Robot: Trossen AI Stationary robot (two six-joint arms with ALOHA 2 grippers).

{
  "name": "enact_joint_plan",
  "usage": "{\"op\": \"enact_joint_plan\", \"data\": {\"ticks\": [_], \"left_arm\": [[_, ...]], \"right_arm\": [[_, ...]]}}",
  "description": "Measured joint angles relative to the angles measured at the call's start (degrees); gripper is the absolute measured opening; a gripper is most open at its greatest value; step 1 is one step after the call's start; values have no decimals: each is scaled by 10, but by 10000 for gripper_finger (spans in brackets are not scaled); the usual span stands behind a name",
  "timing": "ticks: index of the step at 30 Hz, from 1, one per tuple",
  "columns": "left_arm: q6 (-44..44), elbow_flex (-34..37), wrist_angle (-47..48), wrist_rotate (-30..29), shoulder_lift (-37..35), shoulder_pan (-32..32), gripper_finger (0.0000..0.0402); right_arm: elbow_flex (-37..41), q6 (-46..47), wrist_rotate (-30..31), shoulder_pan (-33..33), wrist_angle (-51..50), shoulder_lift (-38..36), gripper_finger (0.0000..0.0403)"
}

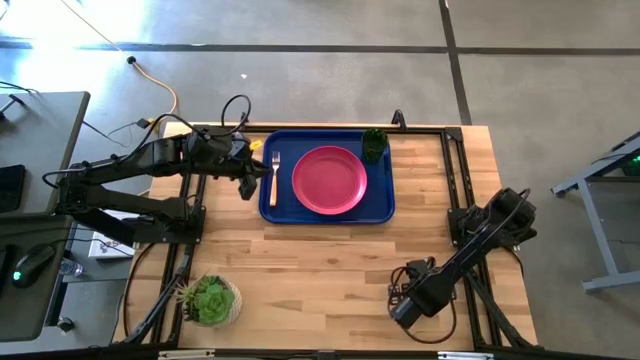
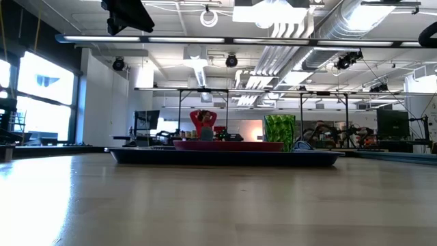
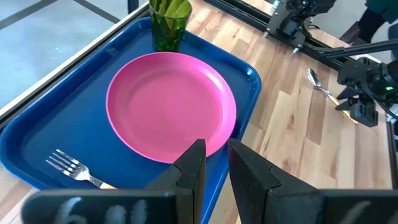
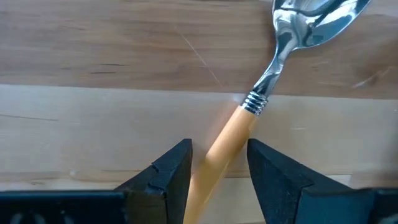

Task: Pick and place plate/cup/fork/spoon on tray
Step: Put the yellow spoon between the fork and plate on the blue serving tray

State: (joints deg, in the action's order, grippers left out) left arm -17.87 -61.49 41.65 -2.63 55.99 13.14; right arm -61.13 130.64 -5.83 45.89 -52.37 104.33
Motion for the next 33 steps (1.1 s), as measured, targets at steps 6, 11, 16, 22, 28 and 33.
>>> {"op": "enact_joint_plan", "data": {"ticks": [6, 11, 16, 22, 28, 33], "left_arm": [[0, 0, 0, -6, 0, 0, 60], [0, 0, 0, -6, 0, 0, 60], [0, 0, 0, -6, 0, 0, 60], [0, 0, 0, -6, 0, 0, 60], [0, 0, 0, -6, 0, 0, 60], [0, 0, 0, -6, 0, 0, 60]], "right_arm": [[9, -2, -2, 0, 13, -1, 149], [10, -4, -2, -1, 15, -1, 123], [10, -9, -2, -1, 21, 0, 82], [11, -19, -3, -1, 25, 1, 51], [11, -22, -10, -1, 23, 1, 30], [3, -32, -10, 0, 16, 2, 25]]}}
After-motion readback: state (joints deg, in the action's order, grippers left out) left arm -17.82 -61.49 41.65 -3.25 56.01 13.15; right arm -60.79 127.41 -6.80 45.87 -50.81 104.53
